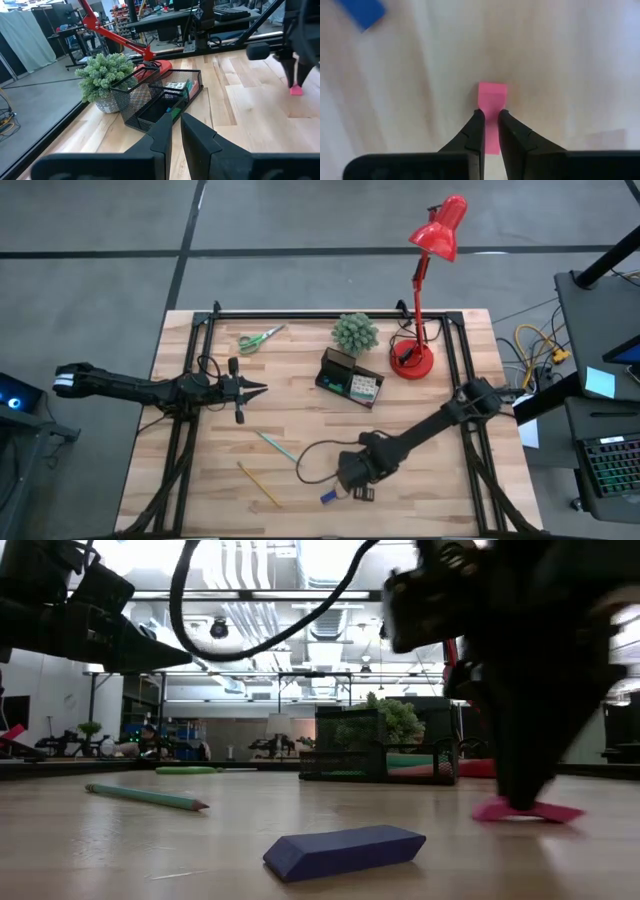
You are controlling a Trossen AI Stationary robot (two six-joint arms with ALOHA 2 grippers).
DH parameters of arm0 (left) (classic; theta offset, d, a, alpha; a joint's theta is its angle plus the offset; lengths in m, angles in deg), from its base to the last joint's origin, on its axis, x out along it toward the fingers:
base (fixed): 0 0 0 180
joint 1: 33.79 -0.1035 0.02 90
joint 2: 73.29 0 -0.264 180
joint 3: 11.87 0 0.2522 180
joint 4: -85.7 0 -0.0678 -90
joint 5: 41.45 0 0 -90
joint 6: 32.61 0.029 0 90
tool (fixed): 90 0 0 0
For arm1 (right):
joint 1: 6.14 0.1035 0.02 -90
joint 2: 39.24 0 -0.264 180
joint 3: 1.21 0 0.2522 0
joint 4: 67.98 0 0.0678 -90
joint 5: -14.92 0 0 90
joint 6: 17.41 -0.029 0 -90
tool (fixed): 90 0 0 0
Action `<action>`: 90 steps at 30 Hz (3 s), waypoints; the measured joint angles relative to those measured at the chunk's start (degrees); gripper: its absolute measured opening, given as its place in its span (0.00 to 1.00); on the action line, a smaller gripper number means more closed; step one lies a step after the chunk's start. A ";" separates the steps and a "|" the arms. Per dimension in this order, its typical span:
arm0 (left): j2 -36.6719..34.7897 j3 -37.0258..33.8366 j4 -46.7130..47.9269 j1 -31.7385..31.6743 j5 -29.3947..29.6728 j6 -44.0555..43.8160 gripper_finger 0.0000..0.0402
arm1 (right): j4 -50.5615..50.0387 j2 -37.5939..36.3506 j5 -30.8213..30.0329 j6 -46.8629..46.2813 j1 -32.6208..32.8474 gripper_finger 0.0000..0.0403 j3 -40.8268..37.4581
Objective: Pick and place office supplies into organizer
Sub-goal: Put the pink eraser into the black desk organizer
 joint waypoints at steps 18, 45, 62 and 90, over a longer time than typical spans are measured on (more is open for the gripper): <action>-0.01 0.00 0.01 -0.02 -0.13 0.00 0.07 | -2.54 -0.15 -12.80 20.65 -9.30 0.08 7.94; 0.00 -0.09 0.09 -0.02 -0.20 -0.02 0.07 | -2.31 -0.16 -27.92 27.36 -25.63 0.08 10.14; -0.01 -0.12 0.09 -0.01 -0.20 -0.02 0.07 | -2.11 -0.09 -27.81 27.51 -26.53 0.08 10.11; -0.01 -0.15 0.11 0.00 -0.19 -0.02 0.07 | -2.09 -0.04 -27.64 26.89 -26.92 0.08 10.11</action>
